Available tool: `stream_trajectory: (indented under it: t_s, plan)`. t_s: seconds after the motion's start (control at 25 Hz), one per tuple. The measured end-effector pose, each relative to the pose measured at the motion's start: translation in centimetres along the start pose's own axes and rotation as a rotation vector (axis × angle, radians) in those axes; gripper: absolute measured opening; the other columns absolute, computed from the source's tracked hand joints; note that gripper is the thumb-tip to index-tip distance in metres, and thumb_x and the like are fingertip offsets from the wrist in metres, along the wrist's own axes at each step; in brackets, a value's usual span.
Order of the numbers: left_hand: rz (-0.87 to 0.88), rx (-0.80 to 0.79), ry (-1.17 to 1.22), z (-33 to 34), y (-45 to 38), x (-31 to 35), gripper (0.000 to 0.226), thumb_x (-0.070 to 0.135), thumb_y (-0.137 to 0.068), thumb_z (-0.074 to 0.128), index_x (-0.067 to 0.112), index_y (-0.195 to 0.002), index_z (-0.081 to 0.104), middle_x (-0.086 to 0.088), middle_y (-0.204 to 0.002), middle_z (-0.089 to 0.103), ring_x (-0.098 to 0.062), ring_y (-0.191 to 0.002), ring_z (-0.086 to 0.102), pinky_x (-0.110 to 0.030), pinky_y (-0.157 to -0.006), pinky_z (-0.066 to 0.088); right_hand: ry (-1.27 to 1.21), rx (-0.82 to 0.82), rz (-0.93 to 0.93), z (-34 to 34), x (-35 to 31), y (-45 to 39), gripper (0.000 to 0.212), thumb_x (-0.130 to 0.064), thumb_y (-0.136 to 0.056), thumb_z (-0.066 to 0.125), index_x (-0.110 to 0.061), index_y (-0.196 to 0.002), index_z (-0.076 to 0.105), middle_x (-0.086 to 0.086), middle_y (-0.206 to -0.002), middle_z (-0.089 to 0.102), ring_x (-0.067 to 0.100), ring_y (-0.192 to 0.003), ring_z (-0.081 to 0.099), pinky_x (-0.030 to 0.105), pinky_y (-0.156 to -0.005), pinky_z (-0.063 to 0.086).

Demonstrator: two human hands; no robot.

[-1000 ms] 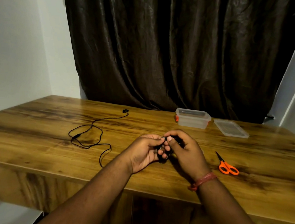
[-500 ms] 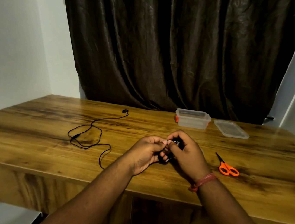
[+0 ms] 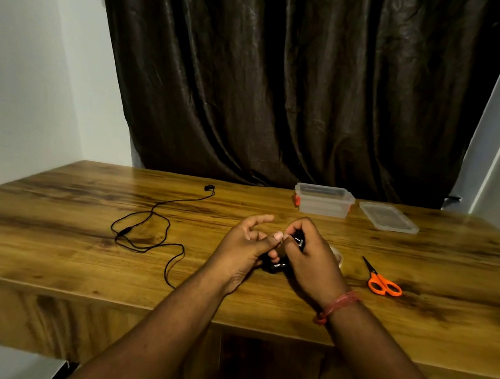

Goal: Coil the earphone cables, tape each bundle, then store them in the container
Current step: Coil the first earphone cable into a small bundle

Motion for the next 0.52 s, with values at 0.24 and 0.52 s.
stream_trajectory:
  t_s: [0.24, 0.52]
  plan:
    - [0.041, -0.028, 0.021, 0.09, -0.04, -0.06, 0.006, 0.003, -0.092, 0.061, 0.009, -0.089, 0.061, -0.007, -0.072, 0.066, -0.009, -0.057, 0.058, -0.028, -0.066, 0.051, -0.072, 0.024, 0.018, 0.04, 0.26, -0.01, 0.006, -0.017, -0.097, 0.055, -0.022, -0.094, 0.056, -0.001, -0.080, 0.069, 0.001, -0.070, 0.063, 0.020, -0.062, 0.052]
    - [0.075, -0.048, 0.006, -0.14, 0.18, 0.17, 0.005, 0.002, -0.094, 0.057, 0.005, -0.091, 0.060, -0.006, -0.070, 0.069, -0.010, -0.061, 0.060, -0.024, -0.065, 0.048, -0.612, -0.054, 0.180, 0.19, 0.46, -0.50, 0.013, 0.001, -0.092, 0.060, -0.011, -0.090, 0.063, 0.015, -0.073, 0.066, 0.028, -0.072, 0.067, 0.044, -0.073, 0.056]
Point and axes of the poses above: each hand's wrist, its own y-axis away from the middle knuckle, its own z-axis out of the palm, x = y × z, the point moved 1 cm from there along -y, towards the middle knuckle
